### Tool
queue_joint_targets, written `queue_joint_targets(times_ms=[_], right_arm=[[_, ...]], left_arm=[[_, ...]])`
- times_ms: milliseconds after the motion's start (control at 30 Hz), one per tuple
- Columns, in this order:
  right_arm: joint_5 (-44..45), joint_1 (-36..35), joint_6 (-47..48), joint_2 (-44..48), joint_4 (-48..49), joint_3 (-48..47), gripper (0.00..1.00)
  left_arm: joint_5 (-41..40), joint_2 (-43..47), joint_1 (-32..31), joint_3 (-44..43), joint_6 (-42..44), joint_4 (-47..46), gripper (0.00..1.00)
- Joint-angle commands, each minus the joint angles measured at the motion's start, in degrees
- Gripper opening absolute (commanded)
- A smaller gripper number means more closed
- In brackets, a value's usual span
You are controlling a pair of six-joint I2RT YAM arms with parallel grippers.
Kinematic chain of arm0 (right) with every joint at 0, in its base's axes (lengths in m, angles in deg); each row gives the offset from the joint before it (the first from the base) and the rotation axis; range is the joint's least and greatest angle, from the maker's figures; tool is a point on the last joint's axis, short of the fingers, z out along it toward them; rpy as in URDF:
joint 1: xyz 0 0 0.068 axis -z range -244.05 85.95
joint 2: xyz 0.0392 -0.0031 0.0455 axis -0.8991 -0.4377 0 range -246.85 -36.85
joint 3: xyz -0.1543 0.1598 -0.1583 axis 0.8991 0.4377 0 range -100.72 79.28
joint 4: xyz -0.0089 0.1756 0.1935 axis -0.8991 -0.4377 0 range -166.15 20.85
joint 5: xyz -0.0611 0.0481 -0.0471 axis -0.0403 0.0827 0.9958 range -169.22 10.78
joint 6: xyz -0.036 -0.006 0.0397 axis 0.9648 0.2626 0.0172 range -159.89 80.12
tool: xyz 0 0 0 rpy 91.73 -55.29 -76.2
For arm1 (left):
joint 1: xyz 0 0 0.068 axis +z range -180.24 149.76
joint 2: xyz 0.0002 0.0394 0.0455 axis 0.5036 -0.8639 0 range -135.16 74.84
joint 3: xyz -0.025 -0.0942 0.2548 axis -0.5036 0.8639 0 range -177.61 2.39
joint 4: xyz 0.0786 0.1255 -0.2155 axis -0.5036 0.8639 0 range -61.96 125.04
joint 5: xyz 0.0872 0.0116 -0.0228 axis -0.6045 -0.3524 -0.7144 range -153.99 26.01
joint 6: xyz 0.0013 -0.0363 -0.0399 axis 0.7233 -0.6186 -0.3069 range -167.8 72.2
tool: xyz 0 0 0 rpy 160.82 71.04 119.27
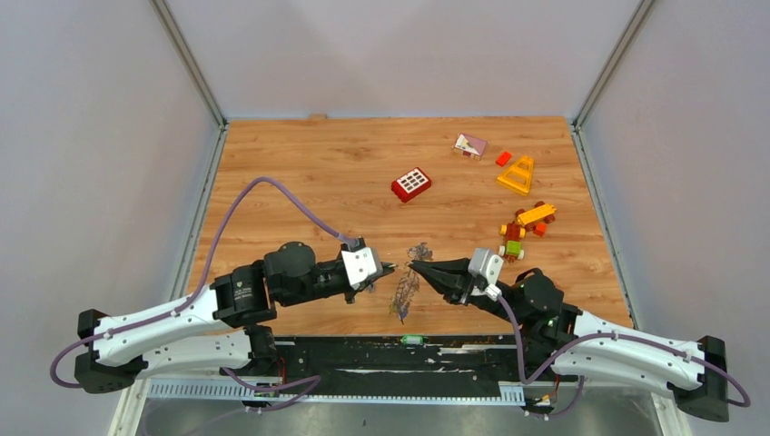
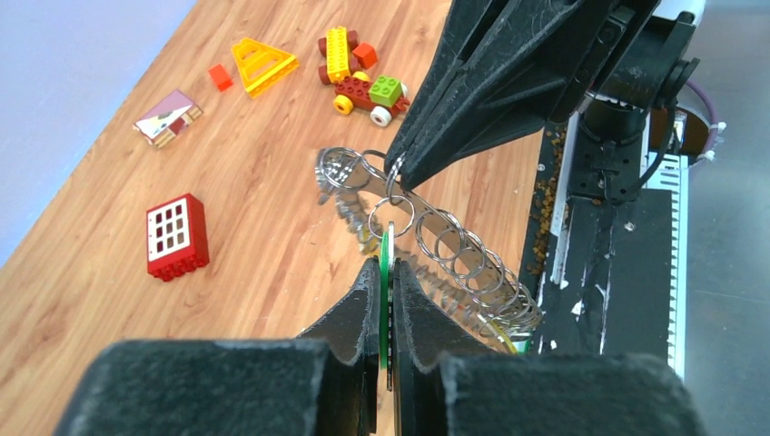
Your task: Remove the keys from the keyring
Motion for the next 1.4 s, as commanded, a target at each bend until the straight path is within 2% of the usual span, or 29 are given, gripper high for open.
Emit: queue_joint_targets(times_ms=[0,400,900,1233,1367], right_arm=[[5.1,0.3,-0.6,1.5,2.2,-0.9,0.0],[7.4,0.3,-2.1,-0.1,-0.3,-1.9,0.0],[9.7,0.3,-4.1,-4.0,-2.2,-3.6,0.0],[9.4,0.3,-3.7,-5.6,-2.9,-4.3,0.0],[7.2,0.4,-1.7,-4.3,-2.5,-3.7,0.09]], left_arm=[[-1.1,0.3,-0.1,-3.9,2.8,1.6,0.0],[-1.1,-1.4,-0.1,-8.1,6.9,3.3,0.0],[5.5,-4.4,-0.1,-11.6,10.9,3.6,0.0],[5.3,-4.5,-0.1,-12.1,12.5,3.3,0.0],[3.8,-4.2,-0.1,-12.1,12.5,3.1,0.0]])
